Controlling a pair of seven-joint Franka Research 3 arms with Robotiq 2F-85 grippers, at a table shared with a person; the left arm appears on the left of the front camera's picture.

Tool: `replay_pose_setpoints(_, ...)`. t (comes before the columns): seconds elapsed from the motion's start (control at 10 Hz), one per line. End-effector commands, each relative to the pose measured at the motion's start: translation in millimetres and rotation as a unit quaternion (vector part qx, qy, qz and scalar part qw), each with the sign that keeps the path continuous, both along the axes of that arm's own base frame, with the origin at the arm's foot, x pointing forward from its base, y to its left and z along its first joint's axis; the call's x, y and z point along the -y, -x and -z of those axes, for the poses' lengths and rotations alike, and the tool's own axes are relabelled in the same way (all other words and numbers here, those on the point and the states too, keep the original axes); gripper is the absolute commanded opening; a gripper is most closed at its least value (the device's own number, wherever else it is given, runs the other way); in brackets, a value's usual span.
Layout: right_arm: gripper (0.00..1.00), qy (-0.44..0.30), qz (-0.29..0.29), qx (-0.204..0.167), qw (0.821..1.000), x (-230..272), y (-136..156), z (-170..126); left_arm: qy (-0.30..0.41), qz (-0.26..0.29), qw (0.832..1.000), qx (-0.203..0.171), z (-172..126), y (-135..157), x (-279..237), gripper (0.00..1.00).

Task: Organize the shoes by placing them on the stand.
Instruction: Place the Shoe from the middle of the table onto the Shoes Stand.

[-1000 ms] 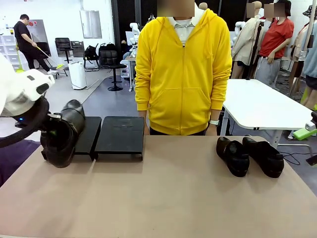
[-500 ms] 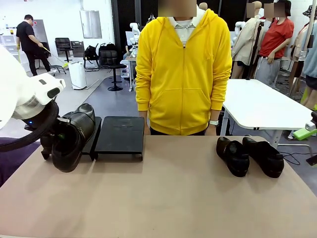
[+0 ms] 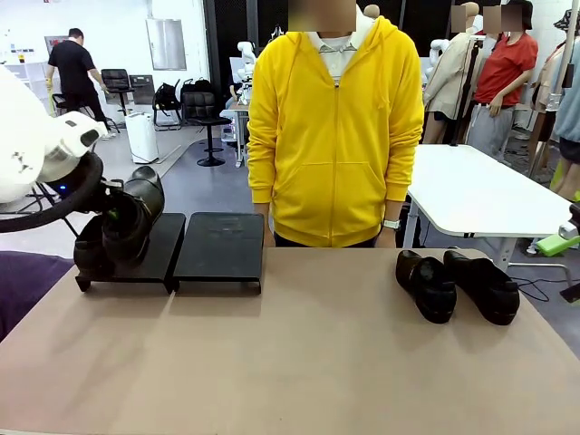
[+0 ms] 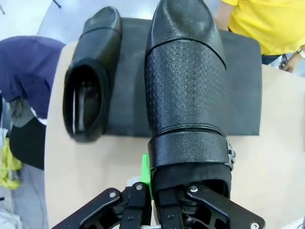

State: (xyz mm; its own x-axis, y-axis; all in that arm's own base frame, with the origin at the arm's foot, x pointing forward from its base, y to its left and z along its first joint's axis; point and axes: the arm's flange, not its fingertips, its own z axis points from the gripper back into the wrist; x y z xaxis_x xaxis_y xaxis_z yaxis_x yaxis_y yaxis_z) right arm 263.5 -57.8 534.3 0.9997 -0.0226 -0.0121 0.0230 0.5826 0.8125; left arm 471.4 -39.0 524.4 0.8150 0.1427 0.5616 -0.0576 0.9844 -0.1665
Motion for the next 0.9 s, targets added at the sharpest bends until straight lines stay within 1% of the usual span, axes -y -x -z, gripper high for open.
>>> replay_pose_setpoints(0.0,1.0,-0.014,0.002,0.002,1.0,-1,-2,-5,-0.003,0.082,0.996,-0.022,12,-39,-13,0.0)
replay_pose_setpoints(0.2,1.0,-0.014,0.002,0.002,1.0,-1,-2,-5,0.007,0.094,0.995,-0.017,30,-75,-30,0.0)
replay_pose_setpoints(0.3,1.0,-0.014,0.002,0.002,1.0,-1,-2,-5,0.004,0.079,0.997,-0.021,38,-87,-31,0.0)
replay_pose_setpoints(0.4,1.0,-0.014,0.002,0.002,1.0,-1,-2,-5,0.001,0.061,0.998,-0.024,47,-97,-32,0.0)
replay_pose_setpoints(0.7,1.0,-0.014,0.002,0.002,1.0,-1,-2,-5,-0.008,0.029,1.0,0.008,67,-113,-35,0.0)
replay_pose_setpoints(0.8,1.0,-0.014,0.002,0.002,1.0,-1,-2,-5,-0.007,0.019,1.0,0.013,74,-118,-37,0.0)
